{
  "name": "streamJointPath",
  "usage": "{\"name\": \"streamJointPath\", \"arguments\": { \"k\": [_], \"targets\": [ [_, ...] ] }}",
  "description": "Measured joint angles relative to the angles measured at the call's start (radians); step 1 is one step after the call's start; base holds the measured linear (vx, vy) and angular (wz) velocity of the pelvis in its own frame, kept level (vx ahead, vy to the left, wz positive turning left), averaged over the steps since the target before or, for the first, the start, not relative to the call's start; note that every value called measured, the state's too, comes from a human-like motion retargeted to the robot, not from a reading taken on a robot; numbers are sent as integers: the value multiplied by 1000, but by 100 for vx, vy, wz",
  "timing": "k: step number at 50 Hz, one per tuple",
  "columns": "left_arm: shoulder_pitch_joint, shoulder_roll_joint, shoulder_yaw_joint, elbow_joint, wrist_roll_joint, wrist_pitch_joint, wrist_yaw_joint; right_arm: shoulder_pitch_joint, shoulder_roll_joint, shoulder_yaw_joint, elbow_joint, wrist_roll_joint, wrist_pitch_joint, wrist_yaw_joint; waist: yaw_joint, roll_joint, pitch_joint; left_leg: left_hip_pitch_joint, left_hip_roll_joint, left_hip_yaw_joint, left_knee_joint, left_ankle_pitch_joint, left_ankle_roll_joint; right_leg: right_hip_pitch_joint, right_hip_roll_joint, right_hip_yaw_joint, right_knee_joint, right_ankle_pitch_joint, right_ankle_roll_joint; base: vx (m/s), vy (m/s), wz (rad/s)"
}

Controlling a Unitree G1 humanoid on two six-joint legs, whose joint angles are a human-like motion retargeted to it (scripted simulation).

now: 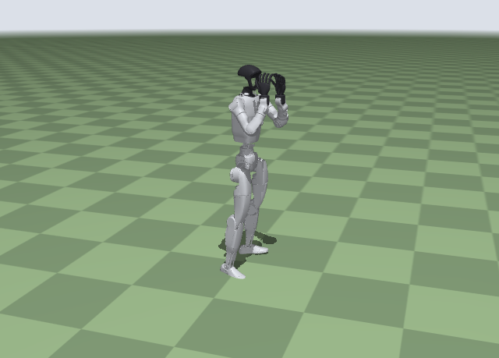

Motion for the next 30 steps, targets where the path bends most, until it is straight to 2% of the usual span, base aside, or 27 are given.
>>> {"name": "streamJointPath", "arguments": {
  "k": [4, 7, 10, 13, 17, 20, 25, 27, 30],
  "targets": [
    [205, 45, 6, -120, -48, -34, -57, -194, 35, -14, 117, 12, 22, -82, 57, -1, 5, 6, 6, 36, 14, -15, 19, -8, 11, 38, -13, 13, 4, 1, -2, -49],
    [286, 60, 29, -180, -44, -47, -74, -210, 33, -19, 150, 17, 19, -104, 86, -7, 0, -1, 11, 36, 24, -20, 21, -7, 16, 37, -23, 19, 4, 1, 0, 1],
    [227, 67, 78, -196, -14, -29, -50, -90, 9, 1, 107, 34, 1, -76, 96, -17, -1, -11, 5, 3, 27, -19, 15, 7, 4, 3, -23, 12, 4, 3, 4, 57],
    [98, 70, 133, -155, 38, 8, 0, 69, 5, 48, 43, 68, -21, 23, 93, -22, 0, -19, -2, -43, 26, -14, 3, 27, -11, -45, -15, -2, -1, 2, 4, 79],
    [16, 79, 160, -81, 104, 45, 53, 75, 49, 79, 31, 53, -16, 109, 98, -22, -4, -22, -6, -74, 19, -5, -8, 40, -17, -75, -5, -13, -12, 1, 1, 37],
    [114, 111, 152, -95, 72, 30, 51, -73, 89, 70, 66, 23, 4, 47, 117, -22, -9, -19, -6, -67, 17, -7, -1, 36, -17, -68, -5, -12, -13, 1, 0, -8],
    [451, 155, 113, -227, -24, -26, -15, -294, 126, 72, 151, 33, 8, -72, 135, -36, -14, -22, -5, -46, 26, -20, 19, 25, -14, -44, -12, -7, -13, 3, 0, -21],
    [506, 159, 113, -256, -29, -34, -35, -277, 125, 84, 159, 47, 0, -68, 135, -47, -19, -26, -5, -51, 31, -24, 20, 27, -15, -49, -15, -8, -14, 2, 1, 10],
    [440, 158, 152, -263, -8, -20, -29, -141, 94, 117, 129, 70, -15, -26, 141, -58, -22, -33, -7, -75, 31, -23, 15, 37, -19, -74, -15, -12, -17, 3, 2, 41]
  ]
}}
